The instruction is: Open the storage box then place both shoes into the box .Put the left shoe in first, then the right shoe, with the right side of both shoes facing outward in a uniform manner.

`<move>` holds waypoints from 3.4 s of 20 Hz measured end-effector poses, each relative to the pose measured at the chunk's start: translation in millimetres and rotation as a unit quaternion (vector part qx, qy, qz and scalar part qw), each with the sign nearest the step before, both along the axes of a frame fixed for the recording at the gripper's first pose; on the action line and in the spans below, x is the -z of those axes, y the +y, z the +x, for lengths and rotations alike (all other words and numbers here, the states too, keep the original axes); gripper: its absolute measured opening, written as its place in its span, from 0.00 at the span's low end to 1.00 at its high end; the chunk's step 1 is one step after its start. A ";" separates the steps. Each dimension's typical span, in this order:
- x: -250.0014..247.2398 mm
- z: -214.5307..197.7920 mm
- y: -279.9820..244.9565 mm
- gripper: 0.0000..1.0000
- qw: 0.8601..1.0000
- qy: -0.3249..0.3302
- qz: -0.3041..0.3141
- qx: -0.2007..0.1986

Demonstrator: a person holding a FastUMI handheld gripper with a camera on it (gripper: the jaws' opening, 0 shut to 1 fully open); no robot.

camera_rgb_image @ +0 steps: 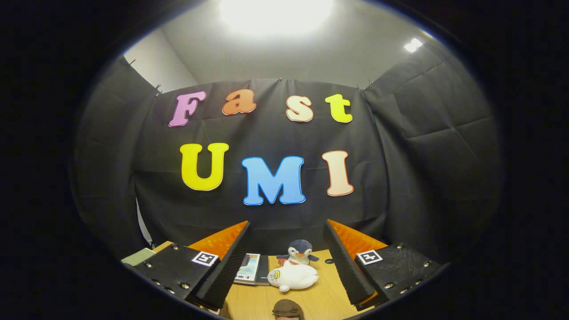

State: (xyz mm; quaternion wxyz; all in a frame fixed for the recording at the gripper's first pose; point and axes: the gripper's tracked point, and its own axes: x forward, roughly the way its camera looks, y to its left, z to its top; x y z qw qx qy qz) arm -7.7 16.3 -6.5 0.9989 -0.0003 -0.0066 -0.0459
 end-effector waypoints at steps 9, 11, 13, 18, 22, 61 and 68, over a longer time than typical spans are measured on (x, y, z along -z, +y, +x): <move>56.0 18.7 55.4 0.97 0.992 0.059 0.061 -0.091; 71.6 21.4 71.6 0.98 0.988 0.077 0.067 -0.115; 86.5 22.5 86.6 0.98 0.983 0.094 0.073 -0.137; 125.7 28.1 130.9 0.98 0.961 0.147 0.118 -0.204; 161.4 28.3 172.6 0.98 0.928 0.203 0.162 -0.267; 323.2 17.0 344.3 0.39 0.583 0.455 0.498 -0.452; 297.9 11.3 346.4 0.08 0.563 0.458 0.487 -0.485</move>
